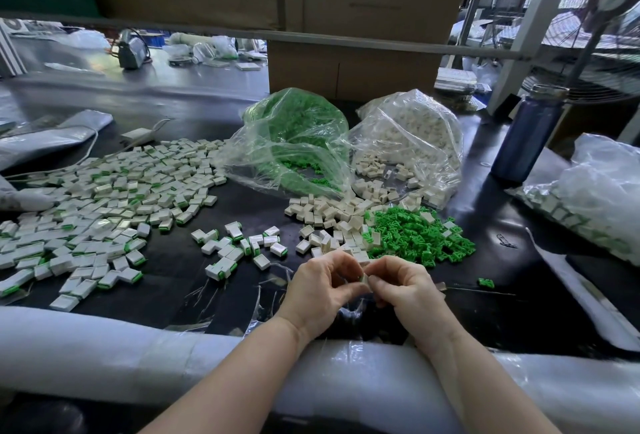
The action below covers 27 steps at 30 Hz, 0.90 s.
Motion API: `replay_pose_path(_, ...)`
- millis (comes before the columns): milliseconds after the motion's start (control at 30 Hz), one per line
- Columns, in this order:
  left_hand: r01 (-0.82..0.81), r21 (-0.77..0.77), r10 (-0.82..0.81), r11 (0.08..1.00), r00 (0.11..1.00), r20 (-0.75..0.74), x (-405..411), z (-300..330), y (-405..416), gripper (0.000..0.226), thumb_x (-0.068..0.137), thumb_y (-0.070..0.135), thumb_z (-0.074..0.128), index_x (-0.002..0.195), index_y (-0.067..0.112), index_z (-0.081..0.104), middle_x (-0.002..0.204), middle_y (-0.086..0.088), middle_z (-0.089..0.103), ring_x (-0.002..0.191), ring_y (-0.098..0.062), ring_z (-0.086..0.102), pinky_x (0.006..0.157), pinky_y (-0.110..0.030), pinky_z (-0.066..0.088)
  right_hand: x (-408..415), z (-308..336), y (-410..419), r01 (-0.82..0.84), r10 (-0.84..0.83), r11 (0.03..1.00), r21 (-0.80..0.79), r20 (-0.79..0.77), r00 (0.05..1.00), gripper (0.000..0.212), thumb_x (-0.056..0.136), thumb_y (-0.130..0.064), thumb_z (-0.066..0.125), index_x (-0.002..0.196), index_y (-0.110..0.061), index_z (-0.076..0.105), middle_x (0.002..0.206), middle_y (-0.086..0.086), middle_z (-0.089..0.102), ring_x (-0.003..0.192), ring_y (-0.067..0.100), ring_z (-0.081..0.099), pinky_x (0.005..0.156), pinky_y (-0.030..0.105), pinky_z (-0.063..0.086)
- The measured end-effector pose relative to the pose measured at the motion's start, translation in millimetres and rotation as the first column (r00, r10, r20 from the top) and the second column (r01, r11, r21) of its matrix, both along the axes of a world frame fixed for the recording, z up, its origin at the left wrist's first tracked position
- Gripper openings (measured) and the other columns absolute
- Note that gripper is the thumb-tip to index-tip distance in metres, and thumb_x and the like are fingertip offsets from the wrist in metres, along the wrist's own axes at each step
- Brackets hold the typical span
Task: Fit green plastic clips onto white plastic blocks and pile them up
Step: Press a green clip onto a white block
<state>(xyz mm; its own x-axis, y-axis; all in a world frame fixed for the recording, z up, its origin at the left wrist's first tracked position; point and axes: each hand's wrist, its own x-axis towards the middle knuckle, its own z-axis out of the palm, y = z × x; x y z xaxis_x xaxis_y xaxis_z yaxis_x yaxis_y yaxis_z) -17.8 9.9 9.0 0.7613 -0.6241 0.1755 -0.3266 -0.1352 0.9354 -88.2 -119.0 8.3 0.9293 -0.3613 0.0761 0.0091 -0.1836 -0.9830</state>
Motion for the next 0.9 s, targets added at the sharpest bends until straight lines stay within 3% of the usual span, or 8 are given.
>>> replay_pose_path(67,-0.001,-0.001,0.001,1.0,1.0,-0.006,0.0,-0.3,-0.3,0.026,0.073,0.005,0.076,0.073,0.025,0.06,0.077,-0.008,0.066,0.069,-0.018,0.06,0.071,-0.035,0.057,0.2,-0.5,-0.4,0.0,0.0,1.0,0.004,-0.003,1.0,0.014,0.084,0.007,0.057,0.078,-0.001,0.066,0.061,-0.003,0.06,0.056,0.004,0.051,0.055,0.019,0.043)
replay_pose_path(200,0.009,-0.003,-0.009,1.0,1.0,0.009,0.2,-0.8,0.1,0.026,0.073,0.004,0.076,0.072,0.024,0.06,0.072,-0.002,0.065,0.064,-0.009,0.058,0.067,-0.025,0.055,-0.3,-1.6,-0.7,0.003,-0.003,1.0,0.012,-0.009,1.0,0.014,0.085,0.006,0.057,0.079,-0.002,0.066,0.067,0.003,0.062,0.06,0.009,0.053,0.057,0.02,0.044)
replay_pose_path(467,0.048,-0.009,-0.048,0.999,0.999,-0.019,0.4,-0.7,0.8,0.025,0.075,0.003,0.074,0.072,0.023,0.059,0.066,0.004,0.06,0.056,0.0,0.054,0.06,-0.015,0.048,-2.2,0.4,0.0,-0.007,0.008,0.999,0.046,-0.011,1.0,0.012,0.084,0.008,0.056,0.081,0.002,0.066,0.074,0.011,0.063,0.069,0.02,0.054,0.067,0.033,0.046)
replay_pose_path(733,0.068,-0.038,-0.069,0.997,0.997,-0.031,-0.7,0.3,1.2,0.023,0.075,0.003,0.073,0.074,0.02,0.058,0.067,-0.001,0.061,0.057,-0.005,0.055,0.061,-0.017,0.05,-1.5,2.9,0.6,-0.019,0.018,0.995,0.102,0.011,1.0,0.013,0.085,0.01,0.055,0.079,0.004,0.064,0.064,0.006,0.057,0.061,0.017,0.048,0.054,0.02,0.041)
replay_pose_path(900,0.094,-0.028,-0.095,0.995,0.995,-0.039,-0.7,-0.7,0.4,0.023,0.076,0.003,0.072,0.074,0.018,0.055,0.064,0.003,0.058,0.053,0.001,0.051,0.058,-0.014,0.045,-2.3,3.0,0.4,-0.011,0.007,0.993,0.117,0.03,1.0,0.018,0.084,0.011,0.056,0.075,-0.001,0.066,0.062,0.003,0.06,0.056,0.009,0.051,0.052,0.017,0.044)
